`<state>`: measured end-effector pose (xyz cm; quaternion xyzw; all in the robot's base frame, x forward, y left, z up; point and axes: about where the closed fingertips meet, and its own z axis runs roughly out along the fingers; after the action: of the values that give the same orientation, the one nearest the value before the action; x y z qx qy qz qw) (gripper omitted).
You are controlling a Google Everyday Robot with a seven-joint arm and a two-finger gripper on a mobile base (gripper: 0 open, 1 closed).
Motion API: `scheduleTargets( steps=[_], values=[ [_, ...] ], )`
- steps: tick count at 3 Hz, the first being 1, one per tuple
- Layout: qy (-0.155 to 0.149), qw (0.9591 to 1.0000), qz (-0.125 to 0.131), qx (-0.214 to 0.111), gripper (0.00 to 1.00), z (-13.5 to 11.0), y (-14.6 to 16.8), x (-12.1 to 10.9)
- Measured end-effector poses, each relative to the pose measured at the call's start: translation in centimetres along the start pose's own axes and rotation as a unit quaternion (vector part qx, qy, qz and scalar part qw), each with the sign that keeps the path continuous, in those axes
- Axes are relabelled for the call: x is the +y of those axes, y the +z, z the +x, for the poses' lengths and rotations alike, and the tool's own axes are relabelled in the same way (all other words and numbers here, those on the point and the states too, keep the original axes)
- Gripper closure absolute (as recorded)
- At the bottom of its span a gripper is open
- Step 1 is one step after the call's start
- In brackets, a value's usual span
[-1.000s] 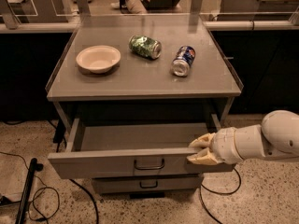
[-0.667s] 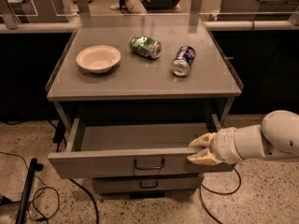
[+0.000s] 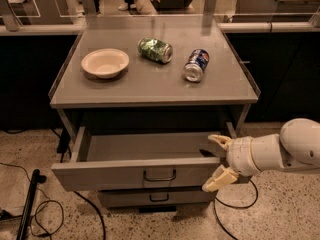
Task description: Open top drawer
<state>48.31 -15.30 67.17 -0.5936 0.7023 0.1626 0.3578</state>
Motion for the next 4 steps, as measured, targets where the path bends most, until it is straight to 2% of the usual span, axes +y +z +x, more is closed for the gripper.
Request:
scheduleTargets(
  steps=[2,3,4],
  values=[
    [0.023,0.9997,-0.001,-0.001,0.60,2.1,-1.6,3.2],
    [0.023,0.9997,-0.001,-0.001,0.83,1.6,-2.1,3.0],
    [0.017,0.9999,0.001,-0.004,1.00,1.0,-2.8,4.3]
  ],
)
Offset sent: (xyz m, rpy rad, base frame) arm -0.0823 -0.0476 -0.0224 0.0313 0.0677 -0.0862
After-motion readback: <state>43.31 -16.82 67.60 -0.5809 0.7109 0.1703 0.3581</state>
